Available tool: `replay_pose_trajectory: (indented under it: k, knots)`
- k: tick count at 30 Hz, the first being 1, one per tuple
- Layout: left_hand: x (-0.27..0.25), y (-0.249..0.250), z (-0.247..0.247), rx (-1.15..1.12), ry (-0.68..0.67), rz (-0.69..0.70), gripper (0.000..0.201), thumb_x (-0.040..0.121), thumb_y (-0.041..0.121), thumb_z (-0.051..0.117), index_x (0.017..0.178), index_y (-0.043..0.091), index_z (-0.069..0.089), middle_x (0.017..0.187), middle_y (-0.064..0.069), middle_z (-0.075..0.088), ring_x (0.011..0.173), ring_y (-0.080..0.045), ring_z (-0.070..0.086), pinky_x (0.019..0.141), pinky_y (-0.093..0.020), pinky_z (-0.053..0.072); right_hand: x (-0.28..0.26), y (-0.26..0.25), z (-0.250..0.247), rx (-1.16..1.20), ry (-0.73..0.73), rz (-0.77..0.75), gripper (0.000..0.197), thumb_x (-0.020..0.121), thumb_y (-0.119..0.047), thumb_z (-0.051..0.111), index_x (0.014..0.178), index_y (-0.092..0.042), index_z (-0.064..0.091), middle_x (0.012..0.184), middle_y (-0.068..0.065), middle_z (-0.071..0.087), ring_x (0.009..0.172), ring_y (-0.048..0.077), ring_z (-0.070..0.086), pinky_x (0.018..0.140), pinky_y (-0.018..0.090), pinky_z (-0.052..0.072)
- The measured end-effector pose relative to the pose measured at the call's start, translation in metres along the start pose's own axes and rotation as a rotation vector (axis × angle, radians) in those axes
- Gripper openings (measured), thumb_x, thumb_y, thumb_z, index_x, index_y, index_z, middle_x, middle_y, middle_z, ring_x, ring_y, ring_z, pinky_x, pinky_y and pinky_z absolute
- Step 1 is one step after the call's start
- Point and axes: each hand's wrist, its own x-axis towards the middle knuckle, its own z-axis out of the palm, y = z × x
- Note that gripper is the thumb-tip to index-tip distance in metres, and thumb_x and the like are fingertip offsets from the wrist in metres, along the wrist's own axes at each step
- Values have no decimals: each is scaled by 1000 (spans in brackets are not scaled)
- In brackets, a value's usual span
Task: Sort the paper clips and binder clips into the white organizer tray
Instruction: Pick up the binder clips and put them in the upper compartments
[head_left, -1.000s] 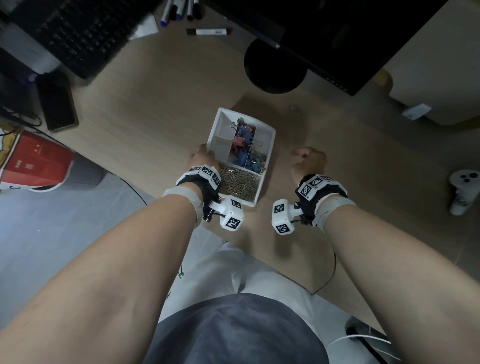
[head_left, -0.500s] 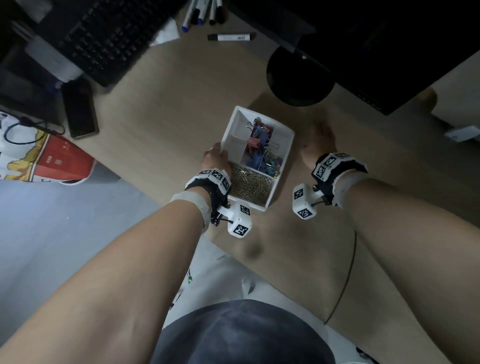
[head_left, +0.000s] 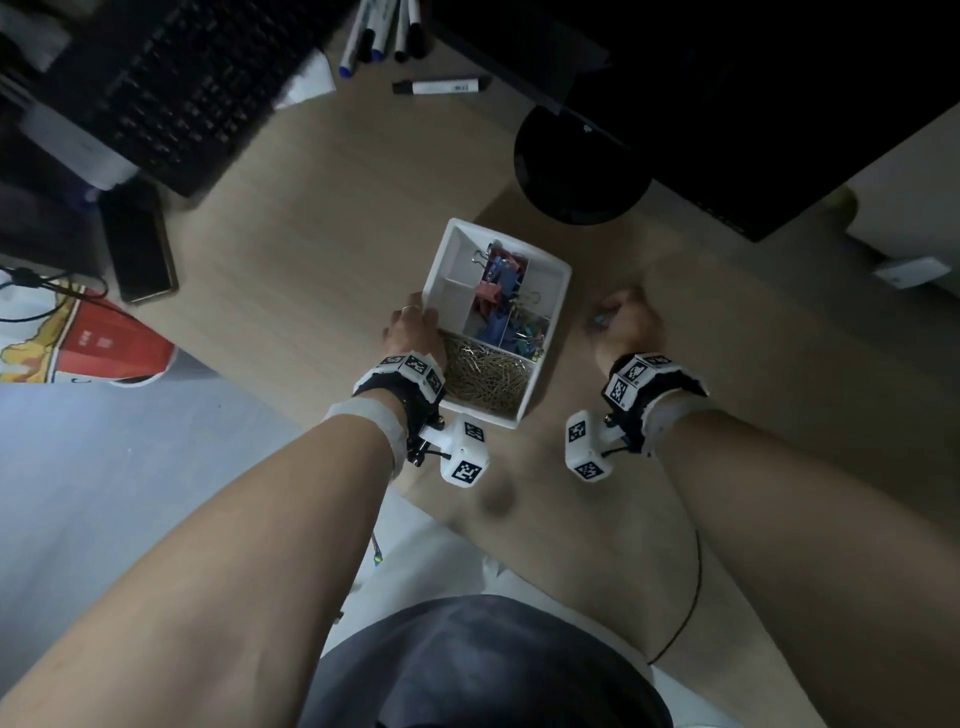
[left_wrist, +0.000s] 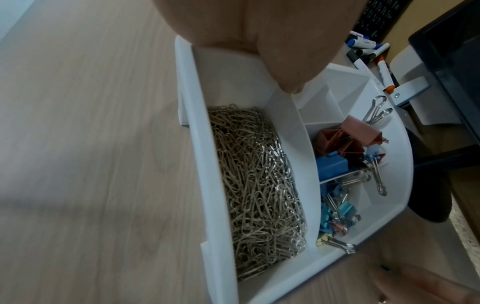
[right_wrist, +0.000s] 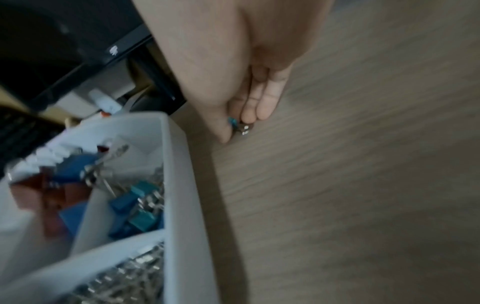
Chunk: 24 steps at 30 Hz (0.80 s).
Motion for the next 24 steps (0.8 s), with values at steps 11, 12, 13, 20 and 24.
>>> replay_pose_trajectory:
  k: [11, 12, 13, 20, 24]
  knots:
    - [0, -9, 0, -16, 1, 39, 36, 101, 15, 34, 135, 6, 40, 133, -19, 49, 122, -37, 45, 104, -45, 36, -53, -15, 12, 132, 21, -116, 29, 86, -29, 73, 113, -25, 64, 111, -3, 68, 99, 18, 66, 87, 34, 54]
    - [1, -11, 1, -18, -5, 40, 36, 101, 15, 34, 135, 6, 40, 133, -19, 50, 123, -36, 45, 104, -45, 36, -57, -10, 10, 111, -25, -96, 30, 88, -26, 70, 117, -23, 62, 114, -1, 67, 101, 20, 65, 90, 36, 53]
    - [1, -11, 0, -42, -8, 31, 36, 101, 16, 33, 135, 6, 40, 133, -19, 50, 123, -35, 46, 105, -44, 35, -60, -4, 6, 81, -95, -76, 36, 89, -25, 68, 123, -21, 59, 119, 1, 65, 104, 21, 64, 93, 36, 51]
    - [-1, -1, 8, -33, -87, 58, 39, 101, 20, 33, 139, 14, 41, 131, -15, 54, 120, -30, 50, 100, -36, 33, -68, 14, -24, 51, -145, -4, 71, 93, -19, 65, 154, -18, 28, 156, 6, 39, 139, 25, 43, 111, 32, 36]
    - [-17, 11, 37, 67, -130, 44, 44, 98, 37, 39, 133, 12, 50, 135, -19, 51, 125, -37, 46, 105, -44, 35, -63, 36, -35, 31, -112, 0, 65, 98, -22, 56, 156, -19, 26, 158, 7, 37, 143, 28, 38, 116, 37, 35]
